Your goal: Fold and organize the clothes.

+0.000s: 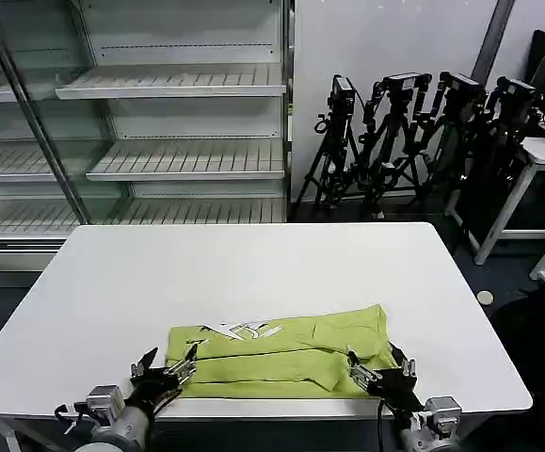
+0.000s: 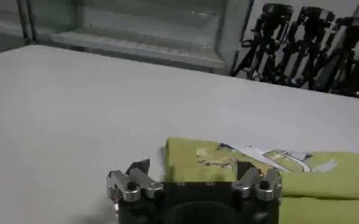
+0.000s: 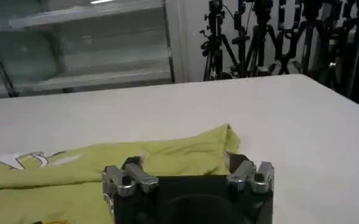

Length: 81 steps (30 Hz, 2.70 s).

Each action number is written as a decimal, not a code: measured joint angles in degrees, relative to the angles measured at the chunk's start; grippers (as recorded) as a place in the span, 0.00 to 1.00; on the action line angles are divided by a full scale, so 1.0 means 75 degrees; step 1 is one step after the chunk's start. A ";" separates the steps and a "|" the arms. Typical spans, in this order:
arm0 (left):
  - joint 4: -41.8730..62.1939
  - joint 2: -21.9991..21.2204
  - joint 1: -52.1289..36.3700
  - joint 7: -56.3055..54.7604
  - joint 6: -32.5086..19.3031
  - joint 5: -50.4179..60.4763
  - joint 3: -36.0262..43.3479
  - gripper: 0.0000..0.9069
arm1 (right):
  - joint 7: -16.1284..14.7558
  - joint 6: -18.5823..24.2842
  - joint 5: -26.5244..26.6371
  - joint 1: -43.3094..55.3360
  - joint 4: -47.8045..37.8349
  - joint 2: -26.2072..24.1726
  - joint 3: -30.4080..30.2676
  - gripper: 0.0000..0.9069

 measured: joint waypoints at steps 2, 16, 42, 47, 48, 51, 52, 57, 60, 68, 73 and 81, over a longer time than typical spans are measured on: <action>0.0028 -0.0137 -0.0011 -0.0030 -0.0058 0.0043 0.0091 0.18 | -0.0002 0.0036 -0.0024 -0.0055 0.0029 0.0021 0.0037 1.00; 0.0251 -0.0733 0.0015 -0.0131 -0.0398 0.0242 0.0467 0.09 | 0.0034 0.0188 -0.0130 -0.0355 0.0208 0.0118 0.0163 1.00; 0.0376 -0.0001 0.0340 -0.0017 -0.0423 -0.1120 -0.1692 0.07 | 0.0241 0.0364 0.0116 -0.0381 0.0446 0.0059 0.0345 1.00; 0.0470 0.0482 0.0333 -0.0007 -0.0282 -0.1760 -0.2780 0.07 | 0.0253 0.0371 0.0149 -0.0295 0.0381 0.0071 0.0278 1.00; 0.0469 0.0573 0.0324 -0.0013 -0.0251 -0.1893 -0.2979 0.07 | 0.0256 0.0373 0.0151 -0.0283 0.0366 0.0075 0.0265 1.00; 0.0428 0.0782 0.0300 -0.0024 -0.0138 -0.2350 -0.3505 0.07 | 0.0266 0.0375 0.0150 -0.0263 0.0327 0.0088 0.0230 1.00; 0.0384 0.0824 0.0301 -0.0008 -0.0092 -0.2535 -0.3639 0.07 | 0.0270 0.0375 0.0148 -0.0262 0.0319 0.0091 0.0224 1.00; 0.0051 0.0872 0.0221 0.0107 0.0130 -0.3487 -0.3946 0.07 | 0.0281 0.0376 0.0112 -0.0314 0.0332 0.0080 0.0254 1.00; -0.0185 0.0761 0.0118 0.0154 0.0244 -0.4173 -0.3858 0.07 | 0.0279 0.0388 0.0099 -0.0398 0.0350 0.0079 0.0323 1.00; -0.0520 0.0155 -0.0237 0.0313 0.0272 -0.5292 -0.2745 0.07 | 0.0249 0.0437 0.0084 -0.0689 0.0420 0.0074 0.0549 1.00; -0.0511 -0.0193 -0.0501 0.0420 0.0186 -0.5453 -0.1834 0.07 | 0.0236 0.0482 0.0065 -0.0850 0.0453 0.0114 0.0669 1.00; -0.0190 -0.0523 -0.0985 0.0552 0.0041 -0.5040 -0.0437 0.13 | 0.0225 0.0517 0.0055 -0.0926 0.0464 0.0149 0.0714 1.00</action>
